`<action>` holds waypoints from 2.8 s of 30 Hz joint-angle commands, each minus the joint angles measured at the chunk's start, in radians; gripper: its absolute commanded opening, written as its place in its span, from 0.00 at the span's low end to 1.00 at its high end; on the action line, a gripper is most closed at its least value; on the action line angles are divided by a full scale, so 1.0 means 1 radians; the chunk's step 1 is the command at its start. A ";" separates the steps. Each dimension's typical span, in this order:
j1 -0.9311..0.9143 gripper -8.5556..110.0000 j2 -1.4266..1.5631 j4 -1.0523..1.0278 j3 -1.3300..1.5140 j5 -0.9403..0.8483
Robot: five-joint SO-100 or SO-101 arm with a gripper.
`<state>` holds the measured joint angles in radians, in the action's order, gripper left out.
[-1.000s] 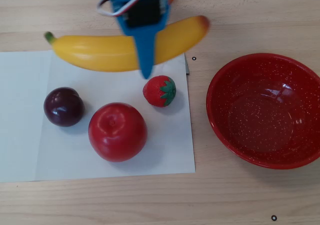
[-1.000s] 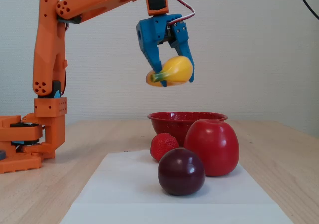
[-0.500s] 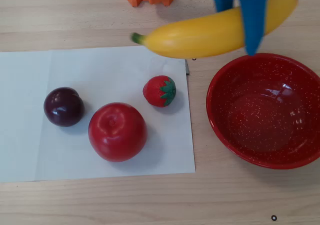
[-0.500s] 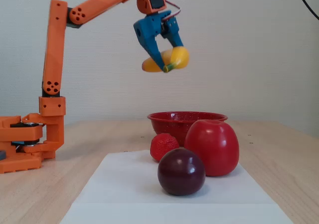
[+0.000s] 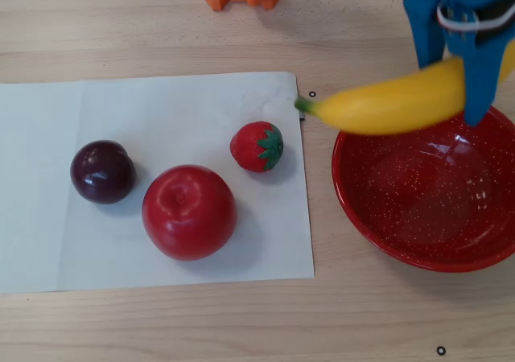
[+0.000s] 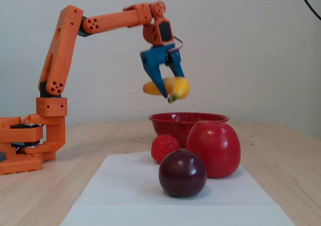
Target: Grasp the banana and put it in the red bowl
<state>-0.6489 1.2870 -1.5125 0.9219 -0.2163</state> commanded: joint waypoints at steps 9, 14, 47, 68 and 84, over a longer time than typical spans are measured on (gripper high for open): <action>0.012 0.19 0.063 0.287 0.149 0.078; 0.026 0.37 0.063 0.281 0.164 0.078; 0.250 0.08 0.301 -0.190 -0.235 0.071; 0.545 0.08 1.089 0.270 0.834 0.175; 0.603 0.07 1.589 0.732 1.654 0.150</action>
<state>-0.0690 2.8103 -0.8437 2.6001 -0.0629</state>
